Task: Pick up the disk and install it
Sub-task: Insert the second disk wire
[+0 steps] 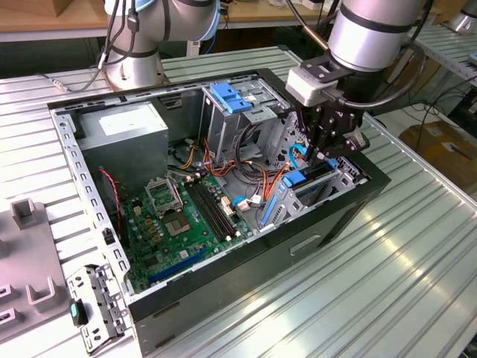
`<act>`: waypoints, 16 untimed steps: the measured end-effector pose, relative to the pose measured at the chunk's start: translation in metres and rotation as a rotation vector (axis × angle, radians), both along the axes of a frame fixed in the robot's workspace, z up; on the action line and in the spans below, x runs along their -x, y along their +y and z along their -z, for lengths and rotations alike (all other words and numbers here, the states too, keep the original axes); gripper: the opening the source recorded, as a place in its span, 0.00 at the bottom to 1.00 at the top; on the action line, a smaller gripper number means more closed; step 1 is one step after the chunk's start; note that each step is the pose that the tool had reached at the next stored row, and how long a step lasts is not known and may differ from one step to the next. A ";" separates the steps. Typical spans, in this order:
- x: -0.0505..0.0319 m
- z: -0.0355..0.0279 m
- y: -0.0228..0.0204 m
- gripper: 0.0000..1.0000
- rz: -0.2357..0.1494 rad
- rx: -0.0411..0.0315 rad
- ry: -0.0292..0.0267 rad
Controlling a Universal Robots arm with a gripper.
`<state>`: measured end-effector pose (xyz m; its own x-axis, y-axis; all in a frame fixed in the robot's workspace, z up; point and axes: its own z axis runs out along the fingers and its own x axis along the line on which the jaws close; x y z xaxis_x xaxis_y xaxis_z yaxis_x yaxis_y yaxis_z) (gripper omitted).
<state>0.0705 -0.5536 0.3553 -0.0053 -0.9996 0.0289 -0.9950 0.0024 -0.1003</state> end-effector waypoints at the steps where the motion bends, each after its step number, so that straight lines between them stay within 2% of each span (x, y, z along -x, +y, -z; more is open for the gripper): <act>1: 0.0000 0.0001 -0.0004 0.16 0.000 0.0000 0.0000; 7: -0.0017 0.0006 -0.0005 0.16 0.000 -0.0002 0.0053; 8: -0.0024 0.0009 -0.0003 0.16 0.000 -0.0002 0.0076; 11: -0.0046 0.0016 0.0005 0.16 0.000 -0.0004 0.0186; 12: -0.0058 0.0019 0.0010 0.16 0.000 -0.0002 0.0251; 16: -0.0085 0.0028 0.0026 0.16 0.000 -0.0003 0.0369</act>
<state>0.0790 -0.5510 0.3525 -0.0043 -0.9996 0.0288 -0.9980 0.0024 -0.0635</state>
